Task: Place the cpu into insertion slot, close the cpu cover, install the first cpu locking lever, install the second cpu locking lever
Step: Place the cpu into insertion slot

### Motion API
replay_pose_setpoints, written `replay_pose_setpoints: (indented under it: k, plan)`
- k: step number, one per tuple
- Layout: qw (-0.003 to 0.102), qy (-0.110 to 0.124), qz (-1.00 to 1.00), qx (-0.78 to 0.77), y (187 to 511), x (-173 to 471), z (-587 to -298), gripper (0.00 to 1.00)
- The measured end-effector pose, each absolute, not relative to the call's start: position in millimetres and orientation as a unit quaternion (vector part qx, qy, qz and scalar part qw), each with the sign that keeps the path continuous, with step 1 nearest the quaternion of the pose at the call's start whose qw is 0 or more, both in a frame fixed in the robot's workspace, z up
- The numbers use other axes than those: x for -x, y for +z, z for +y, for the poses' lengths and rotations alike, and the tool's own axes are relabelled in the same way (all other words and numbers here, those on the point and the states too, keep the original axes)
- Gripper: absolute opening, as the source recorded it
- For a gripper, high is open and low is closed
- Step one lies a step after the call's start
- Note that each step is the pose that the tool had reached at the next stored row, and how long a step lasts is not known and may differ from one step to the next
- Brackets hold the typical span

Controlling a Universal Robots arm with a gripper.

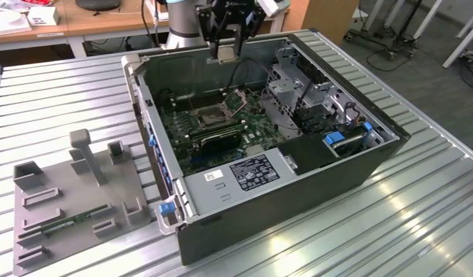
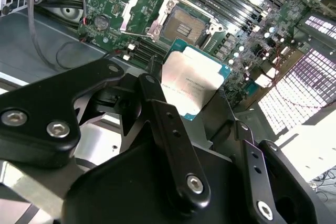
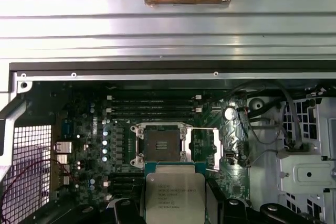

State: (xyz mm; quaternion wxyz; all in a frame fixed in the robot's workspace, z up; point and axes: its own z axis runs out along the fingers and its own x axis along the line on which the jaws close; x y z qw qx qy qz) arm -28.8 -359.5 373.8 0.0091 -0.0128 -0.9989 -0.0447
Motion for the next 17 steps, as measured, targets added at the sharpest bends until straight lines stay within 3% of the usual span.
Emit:
replay_pose_setpoints:
  k: [17]
  plan:
    - [0.009,-0.045,-0.999,0.013,343.4,28.9,-362.3,0.54]
